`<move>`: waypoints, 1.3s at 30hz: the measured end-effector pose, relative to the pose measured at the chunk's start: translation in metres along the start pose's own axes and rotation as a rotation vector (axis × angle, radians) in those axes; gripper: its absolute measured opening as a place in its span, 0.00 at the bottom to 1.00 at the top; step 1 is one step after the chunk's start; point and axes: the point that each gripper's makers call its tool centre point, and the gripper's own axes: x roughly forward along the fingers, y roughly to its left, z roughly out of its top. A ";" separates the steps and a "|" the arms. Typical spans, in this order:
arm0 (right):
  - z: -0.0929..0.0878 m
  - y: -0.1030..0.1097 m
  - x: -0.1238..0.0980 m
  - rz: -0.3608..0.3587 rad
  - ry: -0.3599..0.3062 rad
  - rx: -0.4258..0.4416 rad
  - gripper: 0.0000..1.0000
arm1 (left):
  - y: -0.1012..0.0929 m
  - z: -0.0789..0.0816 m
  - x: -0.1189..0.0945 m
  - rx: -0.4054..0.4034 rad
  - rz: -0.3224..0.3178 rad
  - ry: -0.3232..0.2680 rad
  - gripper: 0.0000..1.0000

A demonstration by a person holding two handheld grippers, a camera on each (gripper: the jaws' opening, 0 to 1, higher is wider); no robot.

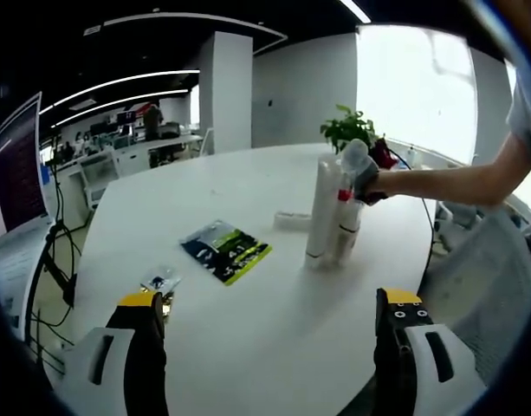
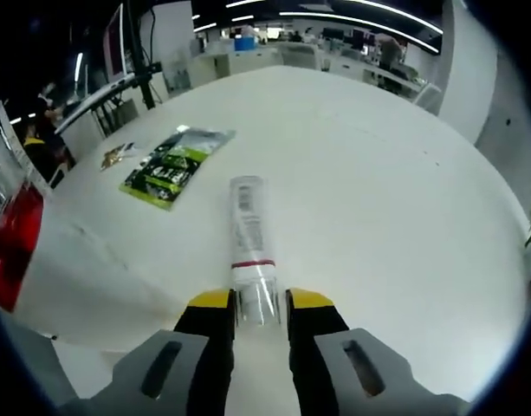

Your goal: Arrange the skincare products in the storage area until every visible bottle or jar stands upright without overlapping.

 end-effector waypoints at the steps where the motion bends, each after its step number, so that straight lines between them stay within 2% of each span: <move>1: 0.000 0.000 0.000 0.003 -0.001 0.004 0.24 | 0.000 0.000 0.000 0.001 0.000 0.001 0.96; 8: 0.000 -0.004 0.000 0.010 -0.022 0.073 0.22 | 0.000 0.001 0.000 0.004 -0.002 0.000 0.95; 11: 0.001 -0.004 0.000 0.023 -0.047 0.160 0.21 | -0.001 0.002 0.000 0.004 -0.003 -0.004 0.95; 14: 0.000 -0.007 -0.001 0.043 -0.053 0.202 0.20 | 0.000 0.002 0.000 0.007 -0.001 -0.004 0.95; 20: -0.004 -0.003 -0.006 0.055 -0.067 0.251 0.20 | 0.000 0.003 -0.001 0.008 0.001 -0.012 0.94; 39: -0.022 0.001 -0.023 0.070 -0.048 0.298 0.20 | -0.007 0.005 -0.002 0.040 -0.018 -0.016 0.97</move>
